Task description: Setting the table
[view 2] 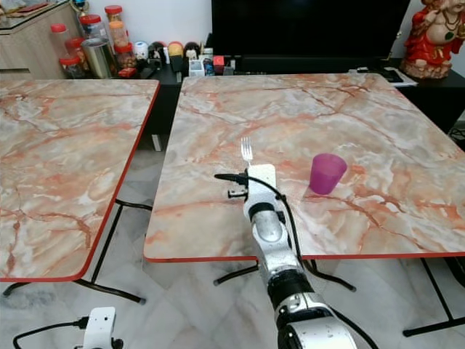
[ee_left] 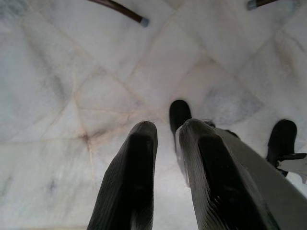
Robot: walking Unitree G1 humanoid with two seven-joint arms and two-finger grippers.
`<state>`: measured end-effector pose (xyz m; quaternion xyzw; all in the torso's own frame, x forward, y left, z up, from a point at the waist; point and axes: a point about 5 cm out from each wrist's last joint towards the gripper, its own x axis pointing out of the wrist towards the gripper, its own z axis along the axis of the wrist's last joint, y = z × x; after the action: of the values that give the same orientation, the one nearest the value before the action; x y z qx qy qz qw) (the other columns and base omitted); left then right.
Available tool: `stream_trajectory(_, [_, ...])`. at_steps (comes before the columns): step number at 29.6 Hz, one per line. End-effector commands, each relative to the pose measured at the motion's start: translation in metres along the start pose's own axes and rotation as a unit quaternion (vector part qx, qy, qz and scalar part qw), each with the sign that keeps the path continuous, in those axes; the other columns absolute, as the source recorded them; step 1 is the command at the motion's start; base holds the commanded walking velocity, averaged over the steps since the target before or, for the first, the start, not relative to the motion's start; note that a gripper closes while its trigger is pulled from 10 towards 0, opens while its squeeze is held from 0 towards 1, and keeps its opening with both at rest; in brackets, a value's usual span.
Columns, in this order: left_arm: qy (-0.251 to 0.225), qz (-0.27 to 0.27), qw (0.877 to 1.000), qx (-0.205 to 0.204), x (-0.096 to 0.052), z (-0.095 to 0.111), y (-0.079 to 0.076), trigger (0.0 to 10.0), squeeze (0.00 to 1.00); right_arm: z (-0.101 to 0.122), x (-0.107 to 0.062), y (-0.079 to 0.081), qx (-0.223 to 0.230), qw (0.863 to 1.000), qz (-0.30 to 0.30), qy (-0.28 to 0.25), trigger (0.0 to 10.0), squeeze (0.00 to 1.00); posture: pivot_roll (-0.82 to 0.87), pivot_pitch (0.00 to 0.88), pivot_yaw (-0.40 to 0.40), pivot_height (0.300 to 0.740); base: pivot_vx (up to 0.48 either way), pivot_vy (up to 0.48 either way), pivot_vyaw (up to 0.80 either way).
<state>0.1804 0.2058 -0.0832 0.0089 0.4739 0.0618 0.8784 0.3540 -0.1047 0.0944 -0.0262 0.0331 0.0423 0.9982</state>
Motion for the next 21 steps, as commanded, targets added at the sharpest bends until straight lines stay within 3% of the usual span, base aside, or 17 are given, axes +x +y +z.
stream_trajectory(1, [0.01, 0.006, 1.0, -0.001, -0.0004, -0.0037, 0.002, 10.0, 0.0, 0.0058, 0.0007, 0.0021, 0.006, 1.0, 0.001, -0.015, 10.0, 0.0, -0.05, 0.0, -0.009, 0.74, 0.0, 0.322, 0.0])
stream_trajectory(21, [0.011, 0.02, 1.0, -0.016, -0.0005, -0.0041, 0.0052, 10.0, 0.0, 0.0125, 0.0041, 0.0005, 0.014, 1.0, -0.002, -0.022, 10.0, 0.0, -0.04, 0.0, -0.014, 0.74, 0.0, 0.48, 0.0])
